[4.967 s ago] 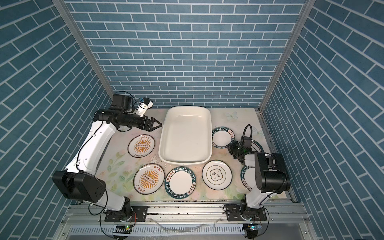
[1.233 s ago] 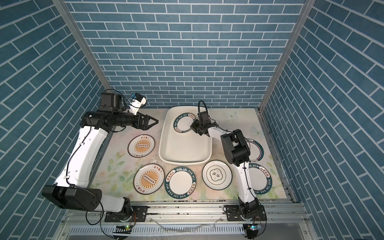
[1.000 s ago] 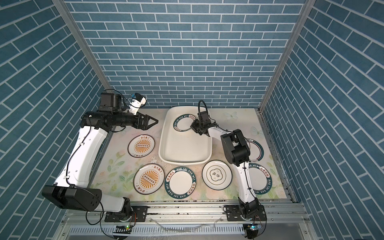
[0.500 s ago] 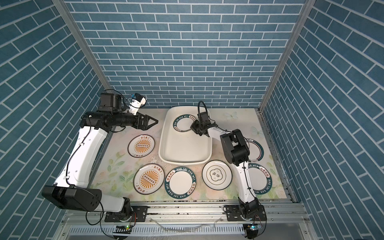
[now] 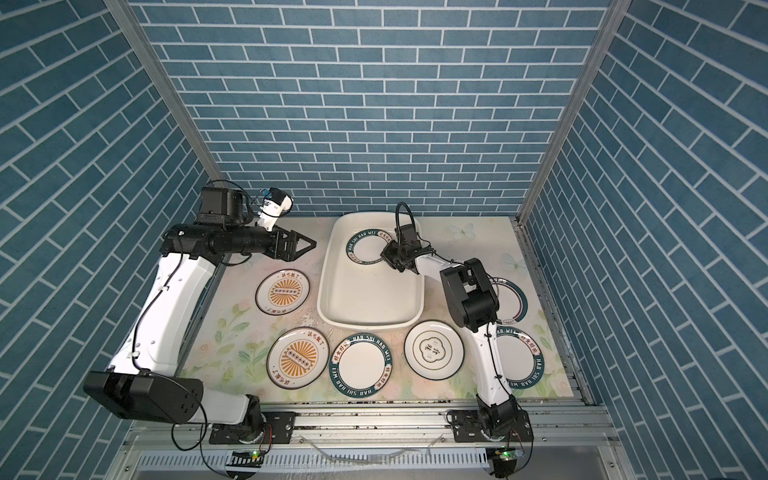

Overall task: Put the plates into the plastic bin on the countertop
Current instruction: 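Lower the plate flat into the bin with the right gripper, then open the right gripper and lift it away from the plate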

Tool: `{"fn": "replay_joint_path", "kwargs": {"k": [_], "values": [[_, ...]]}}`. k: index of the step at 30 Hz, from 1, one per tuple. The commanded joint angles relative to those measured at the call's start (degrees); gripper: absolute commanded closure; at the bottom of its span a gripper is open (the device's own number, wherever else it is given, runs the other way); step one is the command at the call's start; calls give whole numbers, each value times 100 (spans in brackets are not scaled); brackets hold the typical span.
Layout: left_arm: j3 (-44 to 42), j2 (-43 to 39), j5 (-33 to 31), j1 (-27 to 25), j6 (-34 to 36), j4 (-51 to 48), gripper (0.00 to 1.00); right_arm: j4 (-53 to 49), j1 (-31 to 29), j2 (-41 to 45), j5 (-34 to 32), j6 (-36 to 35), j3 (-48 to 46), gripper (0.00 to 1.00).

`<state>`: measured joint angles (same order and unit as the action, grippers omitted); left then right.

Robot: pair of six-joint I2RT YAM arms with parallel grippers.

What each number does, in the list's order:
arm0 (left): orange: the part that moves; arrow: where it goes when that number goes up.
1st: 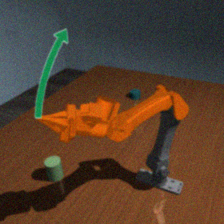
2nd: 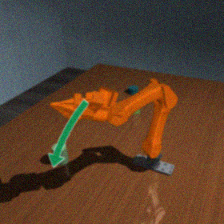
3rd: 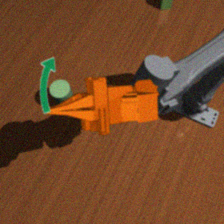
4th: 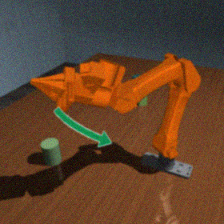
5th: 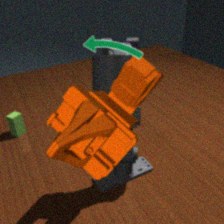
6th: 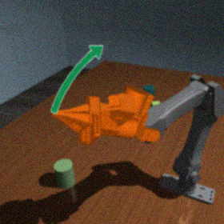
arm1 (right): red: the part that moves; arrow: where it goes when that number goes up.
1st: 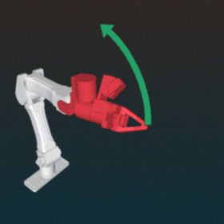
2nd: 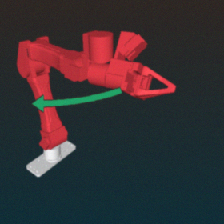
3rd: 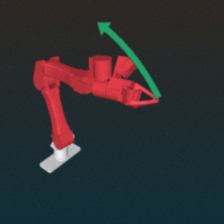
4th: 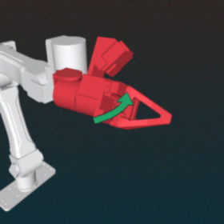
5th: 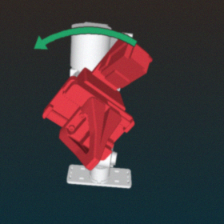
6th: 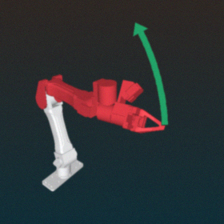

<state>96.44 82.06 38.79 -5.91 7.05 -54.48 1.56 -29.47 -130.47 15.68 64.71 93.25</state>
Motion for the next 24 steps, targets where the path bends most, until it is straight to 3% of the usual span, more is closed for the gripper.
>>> {"fn": "replay_joint_path", "kwargs": {"k": [1,24], "values": [[-105,-131,125,29,-45,69,0,-41,-23,-142,24,128,-52,75],[-227,-242,173,73,-98,139,0,-300,-18,160,5,55,-235,70]]}}
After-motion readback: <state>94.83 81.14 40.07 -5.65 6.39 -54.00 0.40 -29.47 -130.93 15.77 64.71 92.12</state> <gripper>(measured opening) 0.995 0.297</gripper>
